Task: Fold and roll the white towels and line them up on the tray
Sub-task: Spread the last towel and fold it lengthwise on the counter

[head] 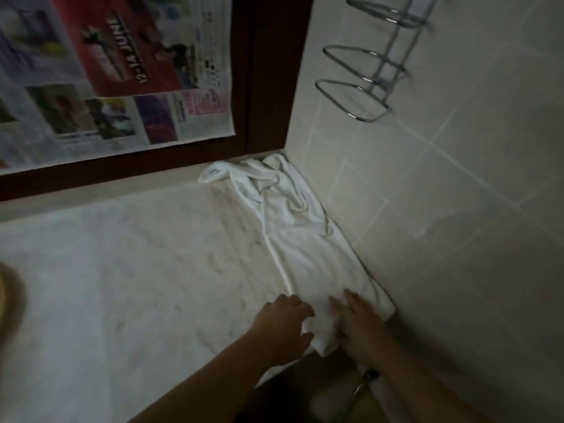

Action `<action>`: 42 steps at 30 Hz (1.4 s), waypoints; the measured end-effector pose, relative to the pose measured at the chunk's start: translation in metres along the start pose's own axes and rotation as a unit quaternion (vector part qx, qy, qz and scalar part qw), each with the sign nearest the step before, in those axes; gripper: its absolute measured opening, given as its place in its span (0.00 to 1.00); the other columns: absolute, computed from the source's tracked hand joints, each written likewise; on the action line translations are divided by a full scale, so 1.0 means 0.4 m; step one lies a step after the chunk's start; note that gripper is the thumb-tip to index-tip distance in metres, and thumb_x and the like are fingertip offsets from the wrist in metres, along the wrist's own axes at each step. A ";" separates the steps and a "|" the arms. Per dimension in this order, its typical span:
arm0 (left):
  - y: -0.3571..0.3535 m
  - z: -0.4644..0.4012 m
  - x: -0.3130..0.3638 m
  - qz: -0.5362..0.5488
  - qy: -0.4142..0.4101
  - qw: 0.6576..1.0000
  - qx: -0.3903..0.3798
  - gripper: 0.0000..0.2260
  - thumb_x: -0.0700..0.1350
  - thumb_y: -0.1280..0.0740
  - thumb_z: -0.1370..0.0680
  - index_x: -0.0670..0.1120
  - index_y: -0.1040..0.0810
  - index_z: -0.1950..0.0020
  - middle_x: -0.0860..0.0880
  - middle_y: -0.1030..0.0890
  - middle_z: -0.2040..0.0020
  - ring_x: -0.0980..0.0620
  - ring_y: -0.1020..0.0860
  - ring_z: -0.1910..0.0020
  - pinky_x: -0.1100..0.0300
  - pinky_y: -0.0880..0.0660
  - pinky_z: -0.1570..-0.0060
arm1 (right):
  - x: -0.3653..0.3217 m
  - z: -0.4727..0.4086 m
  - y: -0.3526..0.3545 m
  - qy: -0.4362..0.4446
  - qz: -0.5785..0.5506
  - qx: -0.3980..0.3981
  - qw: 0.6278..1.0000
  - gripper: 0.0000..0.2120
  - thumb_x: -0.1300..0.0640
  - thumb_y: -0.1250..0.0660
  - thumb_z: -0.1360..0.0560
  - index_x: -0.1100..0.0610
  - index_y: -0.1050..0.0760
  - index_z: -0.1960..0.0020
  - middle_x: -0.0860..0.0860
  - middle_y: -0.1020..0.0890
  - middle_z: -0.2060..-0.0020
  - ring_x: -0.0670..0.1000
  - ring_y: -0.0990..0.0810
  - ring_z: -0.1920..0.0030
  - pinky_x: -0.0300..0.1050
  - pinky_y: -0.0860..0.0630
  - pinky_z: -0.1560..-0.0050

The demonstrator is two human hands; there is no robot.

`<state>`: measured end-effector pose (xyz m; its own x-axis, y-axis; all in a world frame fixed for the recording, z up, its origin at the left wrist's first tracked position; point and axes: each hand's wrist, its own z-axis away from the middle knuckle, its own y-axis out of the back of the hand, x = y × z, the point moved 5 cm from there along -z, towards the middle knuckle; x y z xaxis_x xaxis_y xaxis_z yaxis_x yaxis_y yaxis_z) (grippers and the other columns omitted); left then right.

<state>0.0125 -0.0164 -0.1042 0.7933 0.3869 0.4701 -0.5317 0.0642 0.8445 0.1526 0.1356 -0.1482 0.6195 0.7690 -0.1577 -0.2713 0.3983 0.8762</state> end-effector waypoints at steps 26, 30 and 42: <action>0.150 0.119 -0.050 0.241 0.181 0.874 0.380 0.05 0.44 0.34 0.18 0.52 0.22 0.44 0.55 0.27 0.51 0.57 0.26 0.54 0.69 0.31 0.56 | -0.263 0.084 0.207 0.156 -0.193 0.226 0.942 0.19 0.36 0.49 0.16 0.44 0.26 0.38 0.41 0.19 0.54 0.39 0.22 0.57 0.35 0.26 0.59; 0.266 0.270 -0.072 0.308 0.184 0.810 0.464 0.10 0.43 0.36 0.17 0.55 0.20 0.38 0.55 0.28 0.44 0.61 0.25 0.49 0.74 0.33 0.49 | -0.423 0.144 0.280 0.185 -0.225 0.268 0.918 0.12 0.47 0.43 0.14 0.48 0.26 0.36 0.43 0.19 0.47 0.42 0.21 0.49 0.42 0.22 0.48; 0.700 0.752 -0.081 0.022 0.116 0.823 0.556 0.09 0.48 0.37 0.15 0.52 0.18 0.39 0.52 0.16 0.45 0.50 0.20 0.49 0.61 0.30 0.53 | -0.788 0.484 0.679 0.333 -0.169 0.310 0.874 0.06 0.49 0.28 0.21 0.45 0.24 0.48 0.42 0.21 0.58 0.40 0.23 0.61 0.36 0.32 0.65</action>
<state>-0.0731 -0.2876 0.1942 0.6334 0.5403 0.5540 0.1440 -0.7857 0.6016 0.0262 -0.0955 0.2277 -0.0357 0.8630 -0.5040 0.4245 0.4697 0.7741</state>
